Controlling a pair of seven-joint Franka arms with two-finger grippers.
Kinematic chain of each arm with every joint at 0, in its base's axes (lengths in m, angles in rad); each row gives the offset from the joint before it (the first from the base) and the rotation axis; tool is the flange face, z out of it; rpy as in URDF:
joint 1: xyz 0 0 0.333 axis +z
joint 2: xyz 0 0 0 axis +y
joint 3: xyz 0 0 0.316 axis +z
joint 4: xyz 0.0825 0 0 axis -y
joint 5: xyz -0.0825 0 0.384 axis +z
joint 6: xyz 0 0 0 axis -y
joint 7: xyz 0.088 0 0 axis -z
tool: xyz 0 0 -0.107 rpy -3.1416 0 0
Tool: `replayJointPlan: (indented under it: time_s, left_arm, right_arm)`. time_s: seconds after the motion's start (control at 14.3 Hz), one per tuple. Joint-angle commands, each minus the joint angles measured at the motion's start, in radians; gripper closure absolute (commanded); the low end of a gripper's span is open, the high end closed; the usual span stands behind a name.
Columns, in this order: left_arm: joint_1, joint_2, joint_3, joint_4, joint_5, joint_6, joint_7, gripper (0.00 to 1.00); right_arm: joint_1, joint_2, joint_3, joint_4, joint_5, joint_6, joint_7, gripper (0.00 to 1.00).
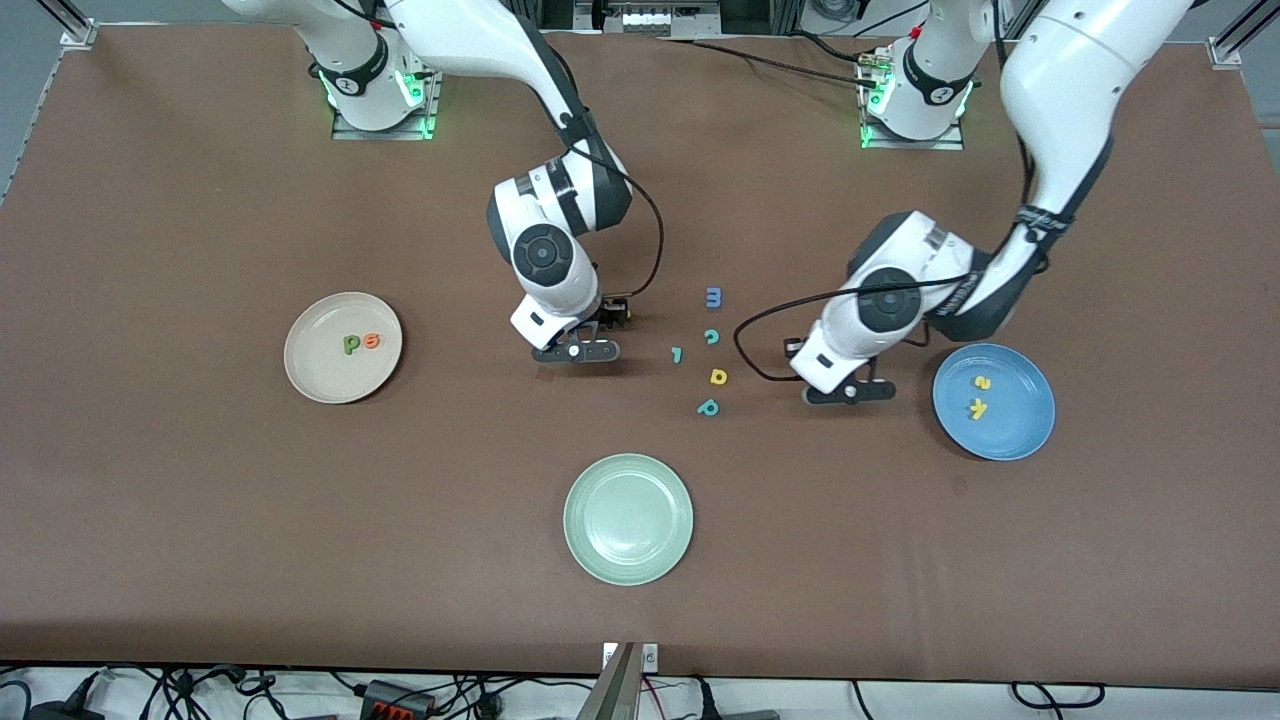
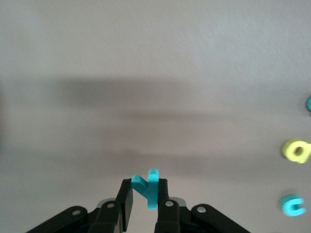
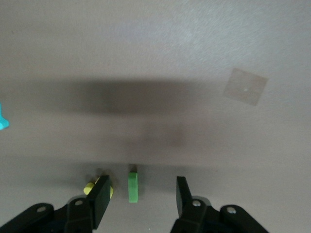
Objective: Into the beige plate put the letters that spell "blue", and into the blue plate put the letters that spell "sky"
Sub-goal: 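Place the y on the blue plate with the left gripper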
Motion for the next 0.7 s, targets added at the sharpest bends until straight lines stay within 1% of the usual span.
replayJointPlan:
  time_s: [0.0, 0.07, 0.14, 0.21, 0.35, 0.49, 0.63]
  left_arm:
    - [0.106, -0.019, 0.001, 0.018, 0.014, -0.02, 0.288, 0.94]
    - [0.141, -0.018, 0.001, 0.024, 0.014, -0.02, 0.38, 0.94]
    - [0.182, -0.016, 0.001, 0.035, 0.014, -0.02, 0.494, 0.94]
    - [0.204, -0.004, 0.004, 0.062, 0.014, -0.021, 0.586, 0.94]
    - [0.218, 0.017, 0.06, 0.09, 0.022, -0.023, 0.726, 0.94]
    - [0.221, 0.039, 0.113, 0.099, 0.1, -0.023, 0.836, 0.94]
    - [0.241, 0.057, 0.133, 0.102, 0.129, -0.021, 0.913, 0.94]
  right_arm:
    - [0.021, 0.024, -0.012, 0.011, 0.021, 0.018, 0.007, 0.44]
    - [0.021, 0.024, -0.012, 0.011, 0.021, 0.016, 0.007, 0.46]
    - [0.021, 0.024, -0.012, 0.011, 0.021, 0.013, 0.007, 0.5]
    - [0.021, 0.024, -0.012, 0.011, 0.021, 0.012, 0.007, 0.52]
    - [0.023, 0.024, -0.012, 0.011, 0.021, 0.01, 0.007, 0.54]
    - [0.021, 0.023, -0.012, 0.011, 0.023, 0.009, 0.006, 0.54]
    - [0.021, 0.024, -0.012, 0.011, 0.023, 0.009, 0.001, 0.54]
